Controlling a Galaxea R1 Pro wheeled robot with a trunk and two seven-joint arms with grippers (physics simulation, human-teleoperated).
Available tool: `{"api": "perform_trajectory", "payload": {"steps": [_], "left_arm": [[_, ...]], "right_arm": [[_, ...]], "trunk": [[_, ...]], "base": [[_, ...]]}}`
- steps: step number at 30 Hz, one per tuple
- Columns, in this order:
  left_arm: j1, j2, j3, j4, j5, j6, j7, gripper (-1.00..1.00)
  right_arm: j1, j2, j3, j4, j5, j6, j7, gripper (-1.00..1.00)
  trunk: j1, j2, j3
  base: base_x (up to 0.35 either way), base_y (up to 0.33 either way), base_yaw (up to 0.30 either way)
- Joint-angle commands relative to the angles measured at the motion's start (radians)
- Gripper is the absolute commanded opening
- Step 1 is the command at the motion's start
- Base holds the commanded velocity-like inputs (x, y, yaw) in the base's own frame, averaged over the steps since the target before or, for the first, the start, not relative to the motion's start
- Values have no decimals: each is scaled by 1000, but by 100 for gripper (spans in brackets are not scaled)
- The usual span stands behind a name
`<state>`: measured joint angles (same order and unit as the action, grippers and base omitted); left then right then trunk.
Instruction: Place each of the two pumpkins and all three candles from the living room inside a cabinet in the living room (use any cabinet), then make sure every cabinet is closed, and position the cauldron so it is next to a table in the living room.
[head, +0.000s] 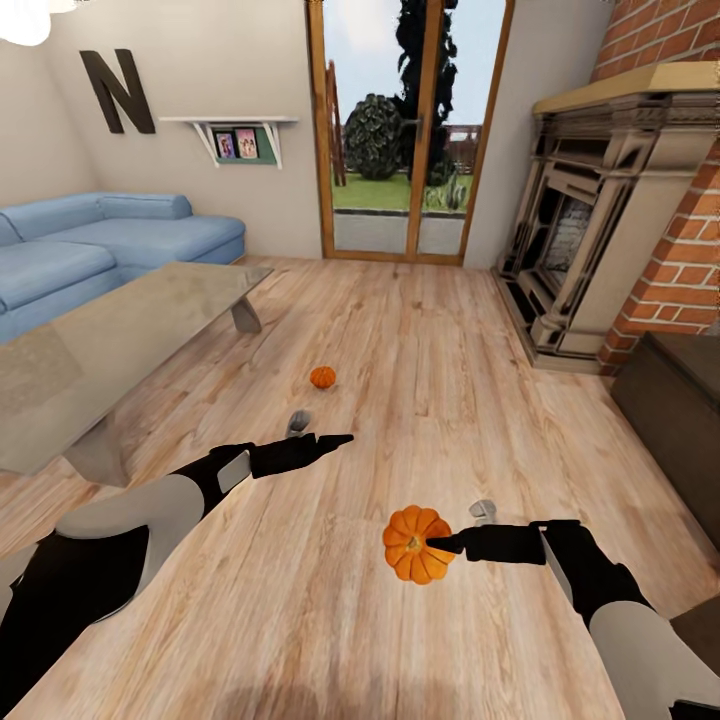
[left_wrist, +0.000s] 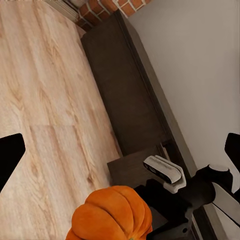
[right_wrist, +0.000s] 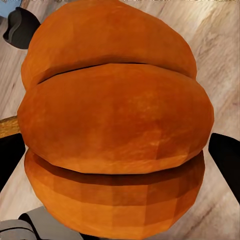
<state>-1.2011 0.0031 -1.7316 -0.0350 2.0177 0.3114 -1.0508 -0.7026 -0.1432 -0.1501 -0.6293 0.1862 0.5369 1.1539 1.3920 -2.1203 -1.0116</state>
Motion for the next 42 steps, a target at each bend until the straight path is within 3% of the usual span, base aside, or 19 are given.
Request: {"api": "perform_trajectory", "payload": {"steps": [1, 25, 42], "left_arm": [[0, 0, 0, 0, 0, 0, 0, 100], [0, -1, -1, 0, 1, 0, 0, 100], [0, -2, -2, 0, 0, 0, 0, 100]], "right_arm": [[0, 0, 0, 0, -1, 0, 0, -100], [0, 0, 1, 0, 3, 0, -1, -100], [0, 13, 1, 0, 9, 0, -7, -100]], "trunk": [[0, 0, 1], [0, 0, 39], [0, 0, 66]], "base": [[0, 0, -76], [0, 0, -87], [0, 0, 65]]}}
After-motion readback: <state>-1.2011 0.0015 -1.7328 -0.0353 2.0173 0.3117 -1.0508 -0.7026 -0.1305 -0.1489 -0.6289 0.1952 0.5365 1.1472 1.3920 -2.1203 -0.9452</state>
